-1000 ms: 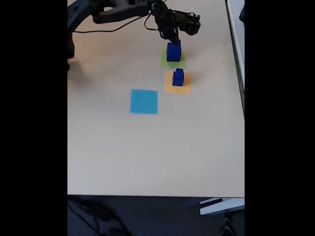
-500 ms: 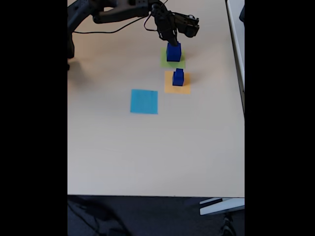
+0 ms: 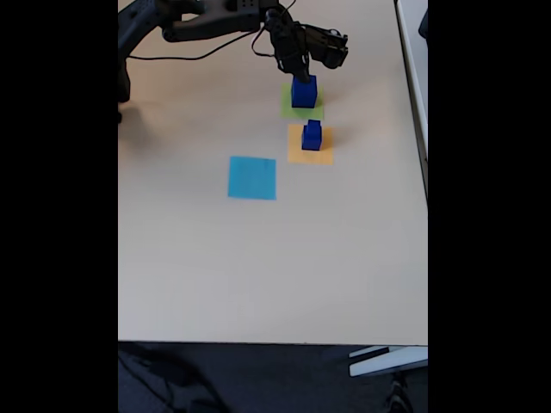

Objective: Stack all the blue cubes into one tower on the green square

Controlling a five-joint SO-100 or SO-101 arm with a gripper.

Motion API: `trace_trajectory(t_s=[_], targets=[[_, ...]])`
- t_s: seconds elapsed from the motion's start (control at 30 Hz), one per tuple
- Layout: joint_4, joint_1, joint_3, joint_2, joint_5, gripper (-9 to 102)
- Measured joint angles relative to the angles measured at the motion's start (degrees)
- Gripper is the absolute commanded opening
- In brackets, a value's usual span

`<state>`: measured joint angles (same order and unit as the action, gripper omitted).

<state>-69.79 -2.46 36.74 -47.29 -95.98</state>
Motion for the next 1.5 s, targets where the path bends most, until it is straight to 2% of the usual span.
trace_trajectory(t_s=[1.5], targets=[[0.0,-1.23,0.0,0.09,-2.02,6]])
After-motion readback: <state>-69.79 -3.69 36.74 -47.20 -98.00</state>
